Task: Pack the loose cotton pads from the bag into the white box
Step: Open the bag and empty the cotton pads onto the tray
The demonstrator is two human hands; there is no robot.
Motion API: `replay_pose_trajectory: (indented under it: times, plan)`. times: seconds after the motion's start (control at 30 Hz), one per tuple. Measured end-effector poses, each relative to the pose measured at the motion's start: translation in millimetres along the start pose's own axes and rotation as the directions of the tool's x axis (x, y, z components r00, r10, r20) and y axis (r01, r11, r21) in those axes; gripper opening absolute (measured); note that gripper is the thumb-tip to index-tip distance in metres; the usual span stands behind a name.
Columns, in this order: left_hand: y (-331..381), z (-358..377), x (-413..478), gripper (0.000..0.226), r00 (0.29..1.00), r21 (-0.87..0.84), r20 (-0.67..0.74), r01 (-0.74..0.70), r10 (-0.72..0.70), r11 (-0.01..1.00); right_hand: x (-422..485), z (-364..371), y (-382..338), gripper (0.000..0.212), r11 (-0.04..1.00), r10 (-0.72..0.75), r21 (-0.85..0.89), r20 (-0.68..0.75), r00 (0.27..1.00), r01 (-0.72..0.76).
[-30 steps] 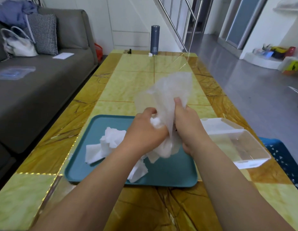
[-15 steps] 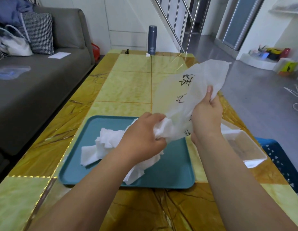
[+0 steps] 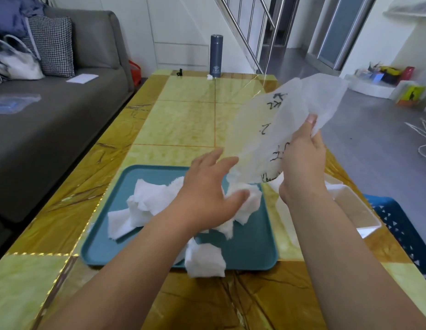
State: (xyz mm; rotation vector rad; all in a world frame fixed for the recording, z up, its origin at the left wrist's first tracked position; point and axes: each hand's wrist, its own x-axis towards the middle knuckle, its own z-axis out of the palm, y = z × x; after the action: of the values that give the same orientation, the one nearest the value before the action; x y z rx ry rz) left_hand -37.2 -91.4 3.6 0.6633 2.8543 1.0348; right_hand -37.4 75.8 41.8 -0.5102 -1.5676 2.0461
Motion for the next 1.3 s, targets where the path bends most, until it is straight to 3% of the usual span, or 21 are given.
replay_pose_trajectory:
  times: [0.1, 0.2, 0.3, 0.33, 0.4, 0.47, 0.6, 0.7, 0.83, 0.97, 1.1, 1.23, 1.3]
  plan:
    - [4, 0, 3, 0.039, 0.981, -0.288, -0.19, -0.087, 0.032, 0.954, -4, 5, -5, 0.036, 0.995, 0.038, -0.099, 0.127, 0.991, -0.026]
    - [8, -7, 5, 0.053, 0.991, -0.509, -0.114, 0.006, -0.074, 0.86, -6, 12, -1, 0.038, 0.982, 0.088, -0.182, 0.226, 0.97, -0.046]
    - [5, -7, 8, 0.035, 0.981, -0.551, -0.116, 0.066, -0.155, 0.832, -9, 17, 6, 0.041, 0.975, 0.141, -0.205, 0.284, 0.948, -0.083]
    - [4, -7, 8, 0.041, 0.977, -0.549, -0.101, 0.104, -0.19, 0.83, -11, 20, 7, 0.044, 0.975, 0.148, -0.205, 0.295, 0.944, -0.089]
    - [3, -4, 8, 0.076, 0.973, -0.549, -0.044, 0.164, -0.225, 0.819, -13, 22, 8, 0.047, 0.973, 0.16, -0.209, 0.304, 0.939, -0.098]
    - [5, -3, 7, 0.088, 0.975, -0.564, -0.06, 0.142, -0.212, 0.814, -15, 23, 9, 0.049, 0.963, 0.182, -0.244, 0.293, 0.939, -0.11]
    - [7, -7, 10, 0.053, 0.965, -0.605, -0.149, 0.084, -0.216, 0.792, -16, 21, 11, 0.042, 0.94, 0.187, -0.332, 0.287, 0.939, -0.085]
    - [3, -7, 12, 0.027, 0.957, -0.549, -0.2, 0.069, -0.211, 0.833, -19, 20, 10, 0.054, 0.931, 0.183, -0.357, 0.269, 0.946, -0.078]
    - [-8, -14, 11, 0.016, 0.942, -0.336, -0.266, 0.109, -0.205, 0.936, -21, 17, 7, 0.046, 0.966, 0.087, -0.25, 0.101, 0.991, -0.06]
    - [-16, -22, 8, 0.029, 0.955, -0.24, -0.174, 0.195, -0.24, 0.951, -15, 7, -2, 0.027, 0.983, 0.061, -0.177, 0.037, 0.997, -0.054]
    - [-16, -24, 6, 0.046, 0.98, -0.134, -0.021, 0.194, -0.199, 0.972, -18, 10, 0, 0.027, 0.989, 0.084, -0.122, 0.021, 0.996, -0.08]
    - [-17, -23, 7, 0.044, 0.985, -0.129, -0.087, 0.135, -0.146, 0.983, -19, 13, 1, 0.029, 0.988, 0.087, -0.127, -0.014, 0.996, -0.089]
    - [-15, -22, 6, 0.044, 0.992, -0.112, -0.051, 0.108, -0.115, 0.988, -17, 13, -1, 0.032, 0.985, 0.136, -0.099, -0.035, 0.99, -0.139]
